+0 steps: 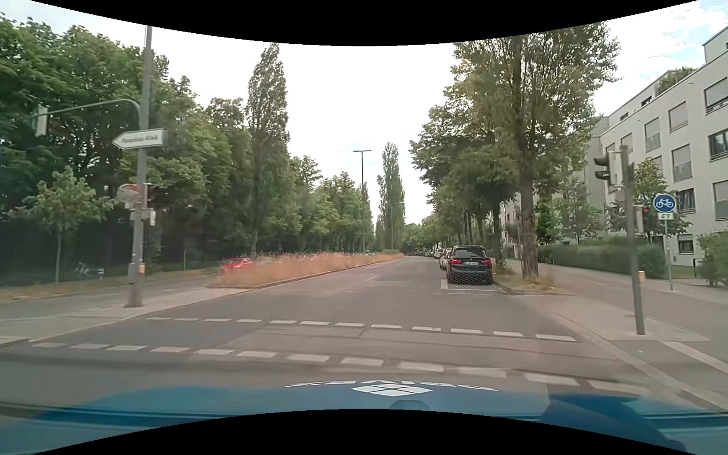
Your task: Follow the waypoints while adhering to traffic rules and regulations
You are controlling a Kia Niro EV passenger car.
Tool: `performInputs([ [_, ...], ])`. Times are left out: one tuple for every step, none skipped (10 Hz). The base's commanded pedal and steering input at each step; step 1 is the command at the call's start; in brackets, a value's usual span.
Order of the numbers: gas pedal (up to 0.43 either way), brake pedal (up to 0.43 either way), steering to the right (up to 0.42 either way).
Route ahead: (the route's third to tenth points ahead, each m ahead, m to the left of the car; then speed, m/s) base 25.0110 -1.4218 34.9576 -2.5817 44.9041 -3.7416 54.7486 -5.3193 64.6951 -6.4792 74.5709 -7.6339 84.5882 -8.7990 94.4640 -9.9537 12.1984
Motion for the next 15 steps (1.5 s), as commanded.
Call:
performInputs([
  [0.209,0.0,0.028],
  [0.209,0.0,0.032],
  [0.209,0.0,0.034],
  [0.209,0.0,0.034],
  [0.209,0.0,0.034],
  [0.197,0.0,0.033],
  [0.197,0.0,0.032],
  [0.197,0.0,0.031],
  [0.197,0.0,0.03],
  [0.197,0.0,0.028],
  [0.197,0.0,0.025],
  [0.197,0.0,0.024],
  [0.197,0.0,0.02],
  [0.197,0.0,0.015],
  [0.197,0.0,0.015],
])
